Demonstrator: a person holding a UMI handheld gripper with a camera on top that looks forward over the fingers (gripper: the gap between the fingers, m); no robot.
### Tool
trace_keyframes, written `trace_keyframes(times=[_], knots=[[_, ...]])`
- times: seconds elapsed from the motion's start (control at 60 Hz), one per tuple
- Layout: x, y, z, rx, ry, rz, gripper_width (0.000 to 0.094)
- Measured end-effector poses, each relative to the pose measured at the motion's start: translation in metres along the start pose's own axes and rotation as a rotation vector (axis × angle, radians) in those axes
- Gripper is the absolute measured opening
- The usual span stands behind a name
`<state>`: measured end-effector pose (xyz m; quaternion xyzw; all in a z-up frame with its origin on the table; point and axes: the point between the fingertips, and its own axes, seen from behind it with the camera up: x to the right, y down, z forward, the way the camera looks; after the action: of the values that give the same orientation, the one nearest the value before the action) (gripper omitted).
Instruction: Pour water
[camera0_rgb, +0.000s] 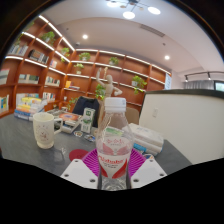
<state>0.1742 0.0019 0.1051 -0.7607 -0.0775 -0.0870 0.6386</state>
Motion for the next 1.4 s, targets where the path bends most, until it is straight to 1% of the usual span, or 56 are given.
trace_keyframes(times=[0.067, 0.167, 0.217, 0.233, 0.283, 0.317, 0.5, 0.617, 0.8, 0.867, 0.933, 0.967, 1.117, 1.167, 1.233, 1.333, 1.4], knots=[[-0.008, -0.003, 0.007, -0.017, -0.012, -0.134, 0.0352], [-0.015, -0.017, 0.021, -0.001, -0.005, -0.407, 0.0353], [-0.024, -0.028, 0.03, 0.015, 0.021, -0.57, 0.0353], [-0.026, -0.031, 0.034, 0.018, 0.028, -0.624, 0.0369], [-0.03, -0.041, 0.045, 0.024, 0.028, -0.777, 0.037], [-0.039, -0.046, 0.049, 0.024, 0.045, -0.867, 0.0371], [-0.064, -0.097, 0.072, 0.109, 0.109, -1.282, 0.0368], [-0.085, -0.12, 0.078, 0.15, 0.144, -1.485, 0.0368], [-0.111, -0.131, 0.089, 0.185, 0.176, -1.775, 0.0371], [-0.119, -0.142, 0.089, 0.217, 0.229, -1.905, 0.0369], [-0.13, -0.154, 0.087, 0.271, 0.286, -2.01, 0.037], [-0.134, -0.157, 0.087, 0.282, 0.298, -2.031, 0.0372], [-0.136, -0.155, 0.088, 0.26, 0.289, -2.021, 0.0373], [-0.138, -0.155, 0.086, 0.274, 0.28, -1.991, 0.0372], [-0.138, -0.15, 0.082, 0.273, 0.228, -1.865, 0.0374], [-0.127, -0.144, 0.074, 0.247, 0.166, -1.548, 0.0373], [-0.117, -0.135, 0.071, 0.218, 0.088, -1.296, 0.0373]])
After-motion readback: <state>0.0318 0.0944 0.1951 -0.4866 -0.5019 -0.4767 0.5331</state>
